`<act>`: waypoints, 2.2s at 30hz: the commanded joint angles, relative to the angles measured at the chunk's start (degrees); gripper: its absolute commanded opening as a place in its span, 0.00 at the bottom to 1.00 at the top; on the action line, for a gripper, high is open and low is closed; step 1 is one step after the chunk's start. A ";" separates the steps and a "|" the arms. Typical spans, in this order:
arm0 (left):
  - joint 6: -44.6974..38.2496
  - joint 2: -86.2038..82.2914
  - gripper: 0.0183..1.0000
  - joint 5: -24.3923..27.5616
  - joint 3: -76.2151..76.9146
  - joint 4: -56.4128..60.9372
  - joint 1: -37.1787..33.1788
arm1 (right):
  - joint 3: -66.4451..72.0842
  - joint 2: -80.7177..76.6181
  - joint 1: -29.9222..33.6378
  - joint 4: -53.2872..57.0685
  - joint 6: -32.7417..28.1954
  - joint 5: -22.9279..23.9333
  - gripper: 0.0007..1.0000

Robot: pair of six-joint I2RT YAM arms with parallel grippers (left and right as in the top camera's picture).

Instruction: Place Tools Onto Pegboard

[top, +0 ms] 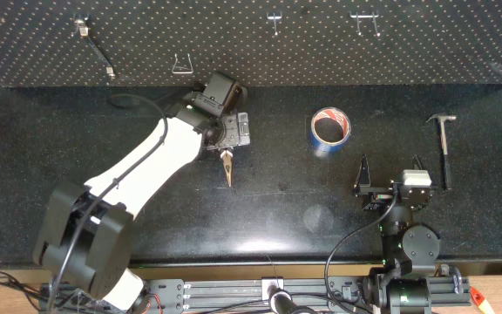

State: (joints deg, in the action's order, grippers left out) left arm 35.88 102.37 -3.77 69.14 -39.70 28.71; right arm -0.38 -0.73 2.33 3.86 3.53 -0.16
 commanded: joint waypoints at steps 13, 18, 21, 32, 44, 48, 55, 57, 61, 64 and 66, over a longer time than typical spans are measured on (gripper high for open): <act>-1.01 3.93 1.00 -1.01 0.96 0.57 1.68 | 0.15 0.61 0.26 0.28 -0.83 -0.35 1.00; -2.62 3.93 1.00 -1.03 0.96 0.55 1.01 | 0.15 0.61 0.26 0.28 -0.83 -0.35 1.00; -4.39 3.93 1.00 -0.66 0.96 0.83 -0.02 | 0.15 0.61 0.26 0.28 -0.83 -0.35 1.00; -6.43 3.93 1.00 -0.55 0.96 2.62 -1.01 | 0.15 0.61 0.26 0.28 -0.83 -0.35 1.00; -9.42 5.53 1.00 -0.48 0.96 3.13 -1.01 | 0.15 0.61 0.26 0.28 -0.83 -0.35 1.00; -9.42 5.70 1.00 -0.50 0.96 3.17 -1.01 | 0.15 0.61 0.26 0.28 -0.83 -0.35 1.00; -9.38 5.81 0.91 -0.66 0.96 3.67 -1.01 | 0.15 0.61 0.26 0.28 -0.83 -0.35 1.00; -9.40 5.81 0.90 -0.63 0.96 3.78 -1.01 | 0.15 0.61 0.26 0.28 -0.83 -0.35 1.00; -9.38 5.81 0.84 -0.66 0.96 3.78 -1.01 | 0.15 0.61 0.26 0.28 -0.83 -0.35 1.00; -9.38 5.81 0.83 -0.66 0.96 3.85 -1.01 | 0.15 0.61 0.26 0.28 -0.83 -0.35 1.00; -9.35 5.81 0.83 -0.63 0.96 3.98 -1.01 | 0.15 0.61 0.26 0.28 -0.83 -0.35 1.00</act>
State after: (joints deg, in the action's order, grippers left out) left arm 26.81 107.04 -3.81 69.14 -36.03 27.90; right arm -0.38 -0.73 2.33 3.86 3.53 -0.16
